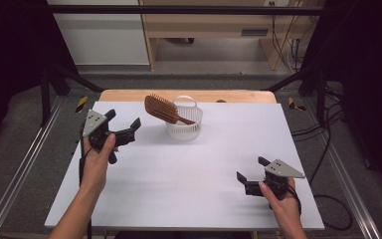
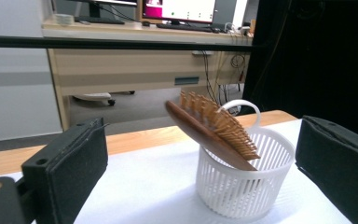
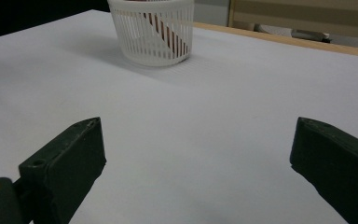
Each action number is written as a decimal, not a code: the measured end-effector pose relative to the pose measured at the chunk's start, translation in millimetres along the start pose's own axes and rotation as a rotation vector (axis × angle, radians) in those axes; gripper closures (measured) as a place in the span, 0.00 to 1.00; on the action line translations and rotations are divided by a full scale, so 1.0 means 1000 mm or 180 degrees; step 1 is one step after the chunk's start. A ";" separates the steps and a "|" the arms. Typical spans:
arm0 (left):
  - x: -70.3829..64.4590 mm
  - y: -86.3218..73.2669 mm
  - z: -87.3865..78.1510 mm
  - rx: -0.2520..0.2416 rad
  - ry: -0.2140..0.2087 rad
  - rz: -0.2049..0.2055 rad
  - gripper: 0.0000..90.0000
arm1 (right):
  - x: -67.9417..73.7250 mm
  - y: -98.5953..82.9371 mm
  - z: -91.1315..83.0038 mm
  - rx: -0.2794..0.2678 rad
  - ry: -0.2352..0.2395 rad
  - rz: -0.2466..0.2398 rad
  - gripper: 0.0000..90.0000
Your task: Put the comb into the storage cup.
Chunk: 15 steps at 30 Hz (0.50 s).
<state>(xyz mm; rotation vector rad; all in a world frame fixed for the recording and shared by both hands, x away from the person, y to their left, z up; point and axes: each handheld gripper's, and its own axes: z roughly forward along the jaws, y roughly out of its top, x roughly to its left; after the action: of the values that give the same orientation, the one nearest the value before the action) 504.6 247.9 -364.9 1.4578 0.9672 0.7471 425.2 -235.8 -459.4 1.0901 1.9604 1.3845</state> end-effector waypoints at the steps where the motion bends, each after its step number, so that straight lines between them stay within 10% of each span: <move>1: 0.002 0.001 -0.004 -0.0016 0.0014 -0.0002 0.03 | 0.000 0.000 0.000 0.0002 0.0003 -0.0003 0.04; 15: 0.028 0.009 -0.042 -0.0033 0.0046 -0.0057 0.03 | -0.001 0.000 -0.001 -0.0002 -0.0018 -0.0008 0.04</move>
<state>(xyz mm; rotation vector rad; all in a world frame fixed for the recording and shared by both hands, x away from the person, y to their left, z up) 481.6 291.9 -353.4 1.4348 0.9846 0.7495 425.0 -237.1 -458.9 1.0896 1.9565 1.3792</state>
